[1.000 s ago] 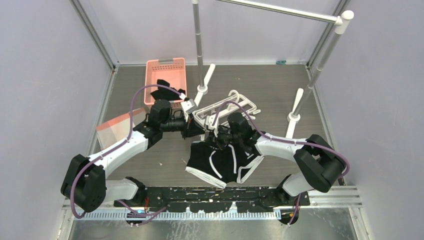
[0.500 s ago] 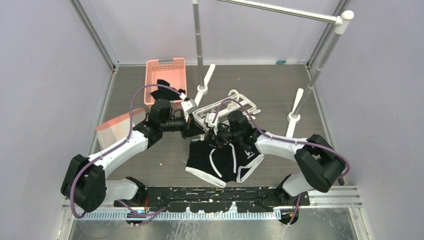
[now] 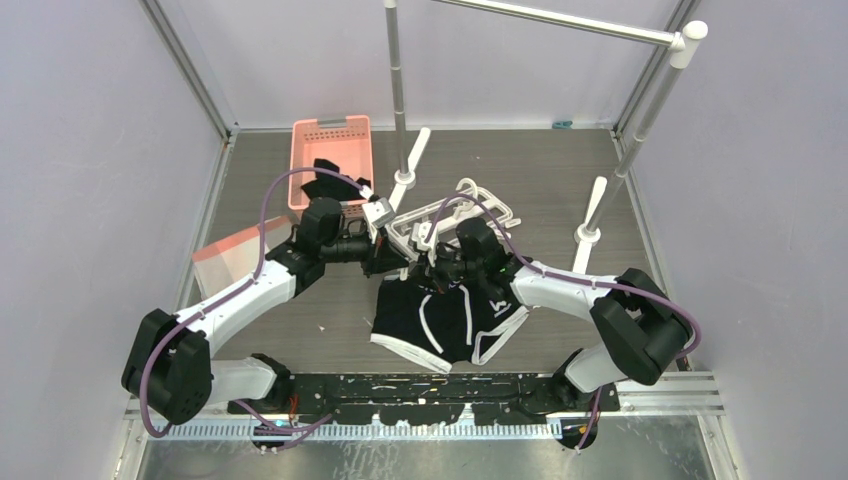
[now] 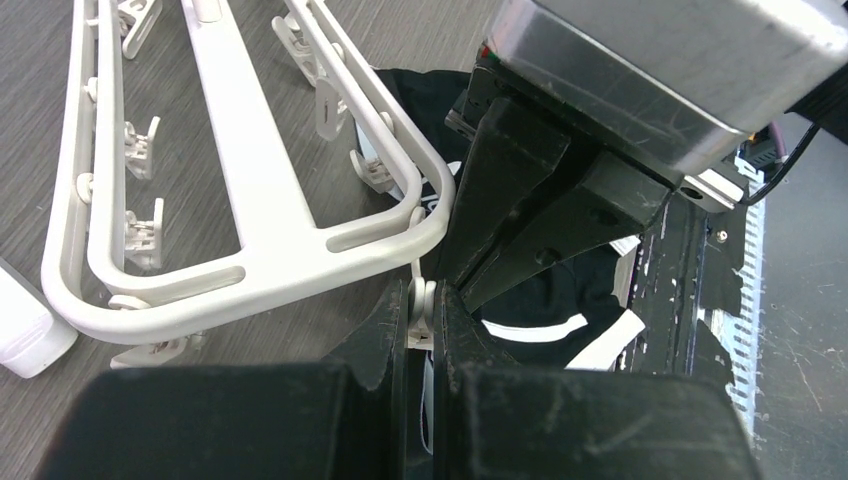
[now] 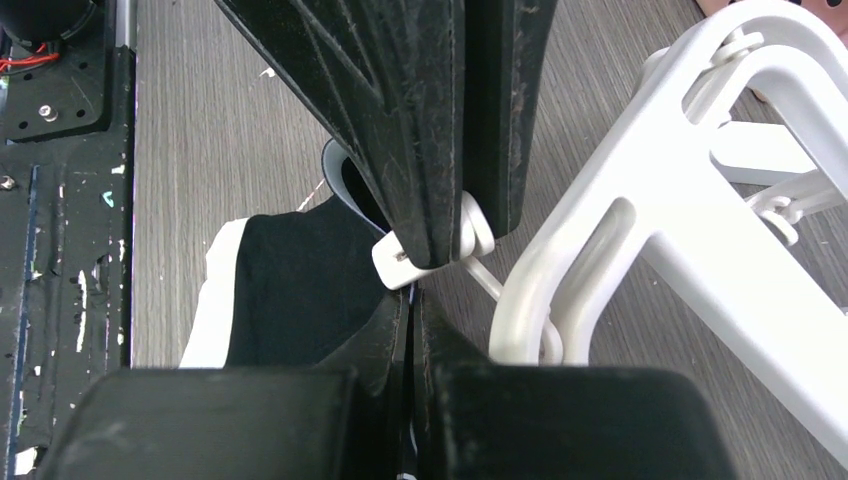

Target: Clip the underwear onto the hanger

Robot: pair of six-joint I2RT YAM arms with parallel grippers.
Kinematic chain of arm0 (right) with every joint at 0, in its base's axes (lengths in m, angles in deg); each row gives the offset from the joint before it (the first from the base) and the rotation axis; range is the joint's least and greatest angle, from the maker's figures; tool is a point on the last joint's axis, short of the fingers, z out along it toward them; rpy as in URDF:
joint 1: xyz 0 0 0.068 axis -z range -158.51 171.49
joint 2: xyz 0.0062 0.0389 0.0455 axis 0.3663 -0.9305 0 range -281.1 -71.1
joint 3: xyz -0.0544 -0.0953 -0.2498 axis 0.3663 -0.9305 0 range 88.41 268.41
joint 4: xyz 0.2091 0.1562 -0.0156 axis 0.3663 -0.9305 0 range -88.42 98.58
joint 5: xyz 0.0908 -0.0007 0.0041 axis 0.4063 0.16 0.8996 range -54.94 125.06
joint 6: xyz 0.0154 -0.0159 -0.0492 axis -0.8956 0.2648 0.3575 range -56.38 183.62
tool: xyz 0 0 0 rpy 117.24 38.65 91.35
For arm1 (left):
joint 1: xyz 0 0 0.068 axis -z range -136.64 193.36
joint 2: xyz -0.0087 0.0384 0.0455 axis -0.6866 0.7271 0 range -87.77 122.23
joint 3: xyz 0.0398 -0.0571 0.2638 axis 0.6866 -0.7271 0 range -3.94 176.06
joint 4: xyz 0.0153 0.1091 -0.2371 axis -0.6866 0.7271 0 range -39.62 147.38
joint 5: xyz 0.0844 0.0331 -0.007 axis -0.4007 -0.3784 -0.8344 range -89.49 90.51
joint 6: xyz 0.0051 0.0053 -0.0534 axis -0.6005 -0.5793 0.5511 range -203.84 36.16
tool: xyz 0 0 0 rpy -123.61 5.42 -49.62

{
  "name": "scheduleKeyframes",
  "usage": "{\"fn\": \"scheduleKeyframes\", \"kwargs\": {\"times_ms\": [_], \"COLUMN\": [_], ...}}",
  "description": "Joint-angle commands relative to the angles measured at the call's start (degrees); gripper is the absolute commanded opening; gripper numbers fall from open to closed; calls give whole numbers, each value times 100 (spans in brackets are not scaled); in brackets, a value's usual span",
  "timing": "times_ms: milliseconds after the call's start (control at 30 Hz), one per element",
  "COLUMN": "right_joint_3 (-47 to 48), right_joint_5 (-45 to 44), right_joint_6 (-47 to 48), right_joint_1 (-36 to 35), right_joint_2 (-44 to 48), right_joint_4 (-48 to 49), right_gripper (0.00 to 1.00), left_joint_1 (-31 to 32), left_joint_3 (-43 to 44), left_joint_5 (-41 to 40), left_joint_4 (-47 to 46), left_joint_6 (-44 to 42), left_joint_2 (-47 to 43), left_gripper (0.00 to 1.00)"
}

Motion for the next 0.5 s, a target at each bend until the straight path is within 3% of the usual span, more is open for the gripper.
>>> {"fn": "scheduleKeyframes", "kwargs": {"times_ms": [0, 467], "right_joint_3": [288, 462], "right_joint_5": [-145, -154], "right_joint_6": [116, 360], "right_joint_1": [139, 201], "right_joint_2": [234, 379], "right_joint_4": [31, -487], "right_gripper": [1, 1], "left_joint_1": [14, 78], "left_joint_3": [283, 349], "left_joint_5": [218, 68], "left_joint_4": [-41, 347], "left_joint_6": [-106, -480], "left_joint_2": [-161, -213], "left_gripper": [0, 0]}}
